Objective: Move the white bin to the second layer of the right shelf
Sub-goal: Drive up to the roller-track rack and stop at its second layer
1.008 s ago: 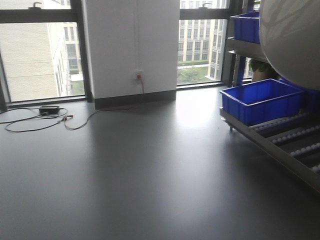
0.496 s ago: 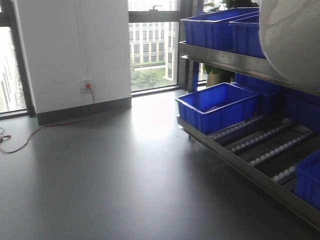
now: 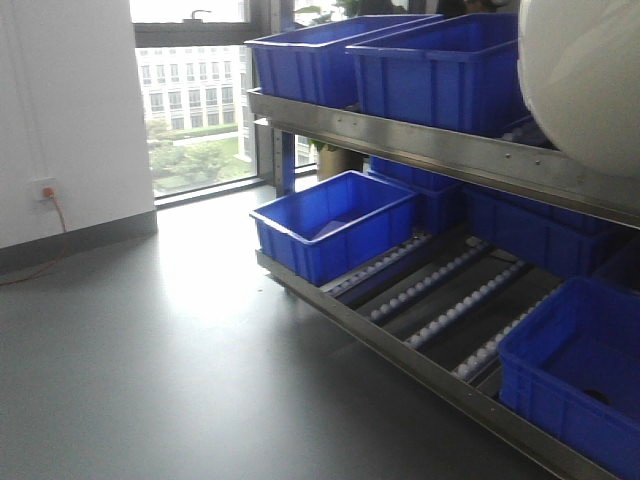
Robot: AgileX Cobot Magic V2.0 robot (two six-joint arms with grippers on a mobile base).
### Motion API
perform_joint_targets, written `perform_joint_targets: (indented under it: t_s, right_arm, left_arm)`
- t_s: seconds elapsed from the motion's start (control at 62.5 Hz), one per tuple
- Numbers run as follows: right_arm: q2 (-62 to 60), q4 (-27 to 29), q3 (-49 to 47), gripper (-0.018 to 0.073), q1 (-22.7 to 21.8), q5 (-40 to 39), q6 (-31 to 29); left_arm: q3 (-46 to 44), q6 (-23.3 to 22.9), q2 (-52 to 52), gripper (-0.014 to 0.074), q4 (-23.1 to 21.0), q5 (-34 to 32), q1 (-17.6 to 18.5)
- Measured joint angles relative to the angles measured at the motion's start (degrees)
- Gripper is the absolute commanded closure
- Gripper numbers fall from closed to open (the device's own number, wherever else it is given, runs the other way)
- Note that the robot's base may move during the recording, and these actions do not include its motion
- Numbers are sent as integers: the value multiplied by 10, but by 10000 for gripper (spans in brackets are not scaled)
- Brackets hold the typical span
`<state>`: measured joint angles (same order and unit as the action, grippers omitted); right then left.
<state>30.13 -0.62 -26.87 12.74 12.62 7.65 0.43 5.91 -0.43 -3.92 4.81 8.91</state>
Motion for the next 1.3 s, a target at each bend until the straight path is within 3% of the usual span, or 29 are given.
perform_joint_targets:
  t_s: [1.295]
  right_arm:
    - [0, 0, 0, 503, 0, 0, 0]
  left_arm:
    - [0, 0, 0, 512, 0, 0, 0]
